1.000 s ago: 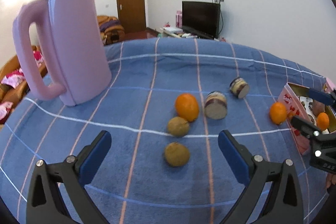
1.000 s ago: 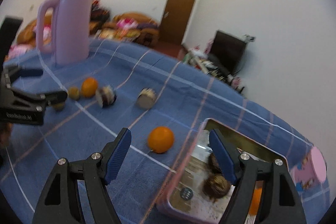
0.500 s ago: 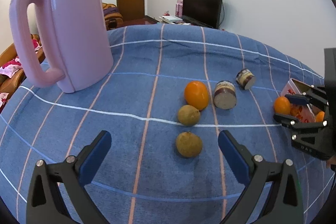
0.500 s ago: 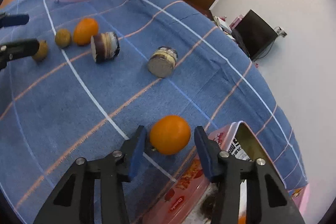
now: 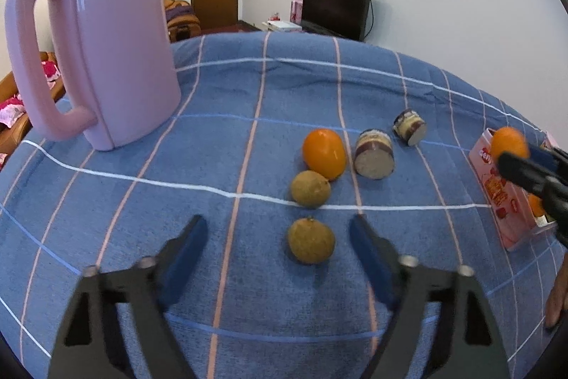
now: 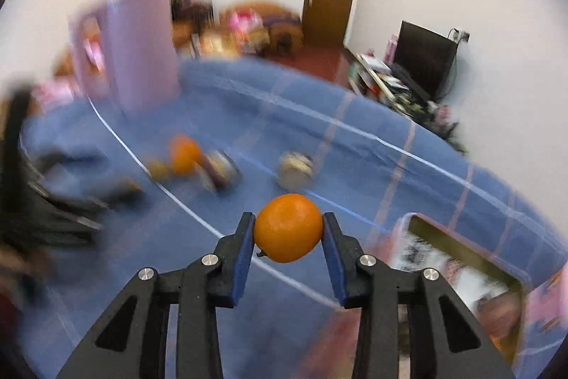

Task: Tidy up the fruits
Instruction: 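Grasp a kiwi with the left gripper while the right carries the orange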

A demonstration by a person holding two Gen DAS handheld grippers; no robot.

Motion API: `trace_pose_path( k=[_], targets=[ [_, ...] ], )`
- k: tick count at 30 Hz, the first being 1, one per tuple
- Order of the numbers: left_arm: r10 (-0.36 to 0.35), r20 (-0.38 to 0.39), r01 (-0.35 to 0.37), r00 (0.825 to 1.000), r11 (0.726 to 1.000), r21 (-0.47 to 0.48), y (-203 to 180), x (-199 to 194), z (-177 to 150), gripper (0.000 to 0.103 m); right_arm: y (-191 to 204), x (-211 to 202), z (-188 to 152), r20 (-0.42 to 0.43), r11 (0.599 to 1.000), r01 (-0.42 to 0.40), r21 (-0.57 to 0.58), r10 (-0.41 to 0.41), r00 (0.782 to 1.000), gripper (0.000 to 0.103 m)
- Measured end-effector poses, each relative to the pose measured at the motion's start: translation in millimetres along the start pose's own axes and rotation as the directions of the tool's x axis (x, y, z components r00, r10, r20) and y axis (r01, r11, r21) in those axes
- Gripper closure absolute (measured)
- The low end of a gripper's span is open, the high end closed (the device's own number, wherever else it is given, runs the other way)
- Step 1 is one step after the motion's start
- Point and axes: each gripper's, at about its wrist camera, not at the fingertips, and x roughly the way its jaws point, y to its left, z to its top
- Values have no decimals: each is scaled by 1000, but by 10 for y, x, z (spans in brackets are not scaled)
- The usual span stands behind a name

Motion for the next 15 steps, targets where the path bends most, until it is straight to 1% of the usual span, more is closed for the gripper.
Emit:
trace_pose_path(
  k=[1, 3, 5, 6, 7, 8, 11, 13, 15],
  targets=[
    [-21, -14, 21, 1000, 1000, 0, -1, 19, -7, 53, 51, -47, -16, 33, 1000, -11, 19, 11, 999, 63],
    [-45, -42, 45, 998, 999, 10, -28, 56, -22, 63, 182, -138, -88, 93, 1000, -7, 29, 4, 996, 63],
    [-50, -51, 51, 997, 998, 25, -64, 67, -30, 64, 324, -218, -160, 136, 999, 40, 1, -40, 990, 63],
    [-53, -52, 55, 997, 998, 30, -76, 68, -33, 66, 398, -196, -164, 152, 998, 57, -5, -56, 987, 63],
    [-57, -52, 59, 997, 998, 30, -79, 66, -33, 71, 423, -214, -204, 167, 998, 61, 3, -61, 984, 63],
    [-62, -54, 63, 997, 998, 27, -80, 68, -32, 75, 443, -207, -219, 174, 998, 59, 11, -60, 983, 63],
    [-78, -49, 79, 996, 997, 18, -67, 58, -34, 75, 390, -132, -249, 165, 998, 54, 25, -58, 985, 63],
    [-94, -15, 95, 995, 995, 22, -77, -8, -33, 75, 332, -98, -263, 163, 998, 54, 35, -59, 985, 63],
    [-111, 70, 109, 991, 994, 31, -81, -151, -23, 75, 302, -121, -269, 177, 997, 56, 48, -64, 982, 63]
  ],
)
